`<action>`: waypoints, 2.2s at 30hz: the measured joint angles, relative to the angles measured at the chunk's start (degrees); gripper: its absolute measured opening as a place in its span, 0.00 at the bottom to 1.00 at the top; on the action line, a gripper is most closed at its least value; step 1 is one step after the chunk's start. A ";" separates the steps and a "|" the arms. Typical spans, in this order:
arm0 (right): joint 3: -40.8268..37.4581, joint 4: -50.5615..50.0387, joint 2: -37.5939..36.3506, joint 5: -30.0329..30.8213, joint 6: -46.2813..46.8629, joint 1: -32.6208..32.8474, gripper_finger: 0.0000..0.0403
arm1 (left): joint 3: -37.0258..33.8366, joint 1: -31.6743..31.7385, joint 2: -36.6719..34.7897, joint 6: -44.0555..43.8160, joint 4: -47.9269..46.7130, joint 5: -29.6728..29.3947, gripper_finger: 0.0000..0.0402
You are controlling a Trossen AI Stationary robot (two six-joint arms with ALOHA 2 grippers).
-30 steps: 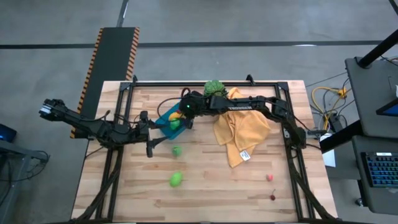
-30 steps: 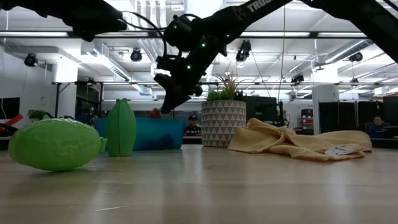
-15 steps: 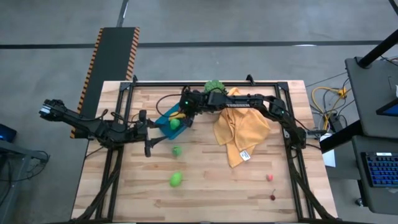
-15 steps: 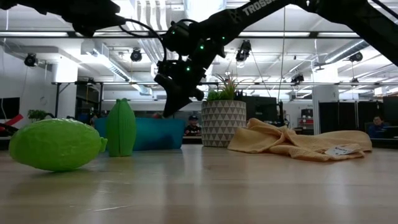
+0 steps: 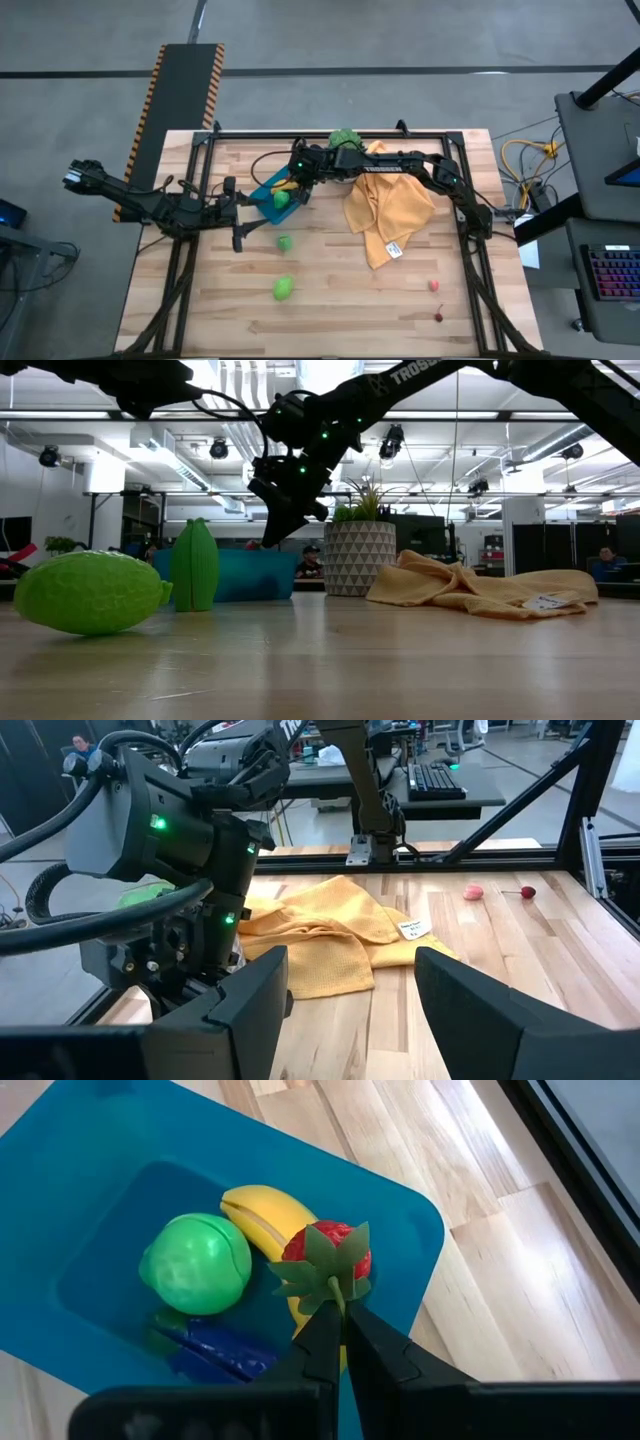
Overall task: Pick and placing Produce into tupperware
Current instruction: Put the red strawberry into the blue bin, then put the pink peach into the blue bin
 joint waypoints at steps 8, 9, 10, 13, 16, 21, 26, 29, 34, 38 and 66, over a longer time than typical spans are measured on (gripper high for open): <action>-0.02 0.07 0.00 -0.02 -0.02 0.00 0.07 | -0.02 0.00 -0.04 0.00 -0.05 0.04 0.51; -0.04 0.07 0.00 -0.02 -0.02 0.00 0.08 | -0.02 0.00 -0.04 0.02 -0.07 0.04 0.51; -0.04 0.09 0.00 -0.02 -0.02 0.00 0.09 | -0.02 0.00 -0.04 0.02 -0.07 0.04 0.51; -0.06 0.21 -0.02 -0.02 -0.02 0.00 0.13 | -0.02 0.00 -0.04 0.00 -0.08 0.04 0.51; -0.07 0.34 -0.02 -0.02 -0.02 0.00 0.16 | -0.02 0.00 -0.04 0.00 -0.09 0.03 0.51; 1.05 -0.26 -0.49 -0.68 -0.02 0.35 0.19 | -0.02 0.00 -0.04 1.01 -0.09 0.03 0.51; 0.70 -1.22 -4.16 -3.00 -0.08 3.01 0.19 | -0.02 0.00 -0.04 1.01 -0.13 0.04 0.51; 0.29 -2.98 -7.04 -3.45 -0.36 6.11 0.17 | -0.02 0.01 -0.04 1.05 -0.66 0.02 0.51; -1.01 -3.76 -13.73 -2.01 -3.01 12.55 0.17 | 0.00 0.00 -0.27 3.07 -0.91 0.02 0.51; -3.54 -7.33 -20.20 2.32 -5.01 17.62 0.17 | 0.00 0.02 -0.76 4.44 -0.64 0.03 0.51; -62.27 -1.16 -71.38 7.13 25.17 43.82 0.14 | 0.09 0.09 -0.99 9.94 0.53 0.00 0.51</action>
